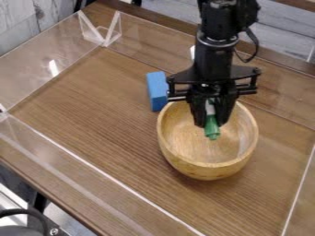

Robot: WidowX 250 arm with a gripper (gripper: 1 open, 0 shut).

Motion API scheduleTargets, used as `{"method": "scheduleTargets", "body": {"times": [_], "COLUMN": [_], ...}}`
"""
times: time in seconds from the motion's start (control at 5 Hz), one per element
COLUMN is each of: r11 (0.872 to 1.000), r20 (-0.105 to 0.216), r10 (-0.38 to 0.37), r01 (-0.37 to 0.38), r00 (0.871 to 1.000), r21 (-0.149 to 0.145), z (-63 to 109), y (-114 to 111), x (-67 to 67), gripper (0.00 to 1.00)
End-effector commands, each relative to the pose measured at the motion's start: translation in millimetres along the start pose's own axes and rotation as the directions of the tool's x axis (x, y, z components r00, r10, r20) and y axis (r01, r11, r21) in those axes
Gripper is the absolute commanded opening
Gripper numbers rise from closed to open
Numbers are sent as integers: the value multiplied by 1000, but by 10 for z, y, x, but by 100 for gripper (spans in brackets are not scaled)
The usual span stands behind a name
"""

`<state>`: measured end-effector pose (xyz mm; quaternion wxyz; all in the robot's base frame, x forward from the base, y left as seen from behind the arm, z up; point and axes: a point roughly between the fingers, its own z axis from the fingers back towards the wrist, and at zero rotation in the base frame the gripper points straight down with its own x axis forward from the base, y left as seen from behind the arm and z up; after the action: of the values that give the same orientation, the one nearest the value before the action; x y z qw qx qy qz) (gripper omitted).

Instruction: Remove the green marker from inside the brown bowl and put it on the table

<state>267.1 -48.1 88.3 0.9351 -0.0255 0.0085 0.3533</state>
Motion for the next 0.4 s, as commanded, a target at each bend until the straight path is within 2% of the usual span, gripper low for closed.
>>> {"method": "scheduleTargets", "body": {"times": [0.0,0.2], "r11": [997,996], "r20": [50,43], "r10": [16,32], "r01": [-12,-28], "r00": [999,999], "r21": [-75,-87], "z": [285,349], "y": [-59,-30], "x": [92,106], "gripper": [0,0]}}
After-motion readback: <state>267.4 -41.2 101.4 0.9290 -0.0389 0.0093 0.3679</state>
